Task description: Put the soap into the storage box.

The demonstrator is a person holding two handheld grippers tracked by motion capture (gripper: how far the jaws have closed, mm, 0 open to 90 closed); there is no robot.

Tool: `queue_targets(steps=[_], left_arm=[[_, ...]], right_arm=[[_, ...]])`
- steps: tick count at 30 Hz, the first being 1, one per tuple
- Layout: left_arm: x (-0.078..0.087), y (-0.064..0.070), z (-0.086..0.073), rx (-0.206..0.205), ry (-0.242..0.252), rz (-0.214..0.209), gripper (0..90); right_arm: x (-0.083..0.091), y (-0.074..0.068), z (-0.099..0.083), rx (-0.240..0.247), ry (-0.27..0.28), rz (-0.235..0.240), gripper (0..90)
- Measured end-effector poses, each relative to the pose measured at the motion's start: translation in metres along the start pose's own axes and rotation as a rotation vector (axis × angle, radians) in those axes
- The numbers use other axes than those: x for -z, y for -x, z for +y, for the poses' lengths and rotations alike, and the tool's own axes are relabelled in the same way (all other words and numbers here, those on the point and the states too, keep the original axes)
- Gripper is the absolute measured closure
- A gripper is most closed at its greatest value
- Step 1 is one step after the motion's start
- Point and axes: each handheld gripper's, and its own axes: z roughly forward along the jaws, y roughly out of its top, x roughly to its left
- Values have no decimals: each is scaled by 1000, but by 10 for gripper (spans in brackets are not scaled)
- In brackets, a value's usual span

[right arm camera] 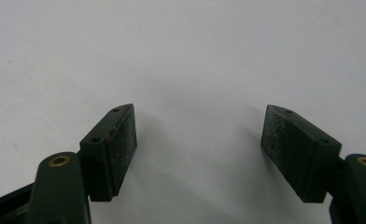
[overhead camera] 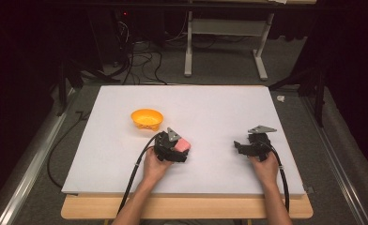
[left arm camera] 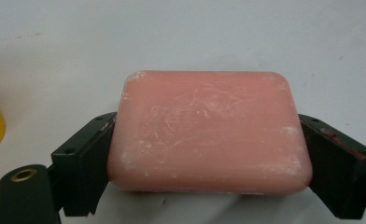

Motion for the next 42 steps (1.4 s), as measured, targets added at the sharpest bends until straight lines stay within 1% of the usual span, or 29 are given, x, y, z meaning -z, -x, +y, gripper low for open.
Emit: queue_targets(steps=[2, 4, 6, 11, 13, 19, 23, 25, 27, 29, 30, 33, 34, 38, 42], left_arm=[[3, -3, 0, 32, 21, -6, 138], [5, -5, 0, 52, 32, -12, 138], [8, -6, -1, 61, 43, -6, 138], [21, -5, 1, 46, 66, -5, 140], [25, -6, 1, 49, 74, -5, 140], [32, -14, 2, 77, 86, -19, 142], [38, -14, 2, 96, 94, -27, 143], [43, -12, 3, 95, 104, -25, 144], [48, -12, 4, 91, 103, -24, 144], [55, -15, 8, 79, 99, -15, 144], [60, -17, 10, 75, 102, -4, 144], [75, -24, 12, 80, 126, 10, 145], [79, -26, 12, 89, 133, 14, 145], [83, -33, 6, 104, 131, 45, 145], [87, -39, 3, 125, 144, 56, 145]], right_arm=[[0, 0, 0, 0, 0, -1, 270], [0, 0, 0, -2, -1, -1, 268], [0, 0, 0, -2, -1, -1, 268], [0, 0, 0, -3, -2, -1, 266], [0, 0, 0, -3, -2, -1, 266], [0, 0, 0, -3, -1, -1, 266], [0, 0, 0, -6, -1, -1, 266], [0, 0, 0, -6, -1, -2, 265], [0, 0, 0, -4, -3, -4, 261], [0, 0, 0, -3, -1, -4, 260], [0, 0, 0, -3, -1, -4, 260], [0, 0, 0, -3, -2, -4, 260], [0, 0, 0, -4, -2, -5, 260], [0, 0, 0, -5, -2, -5, 258], [0, 0, 0, -5, -2, -5, 258]])
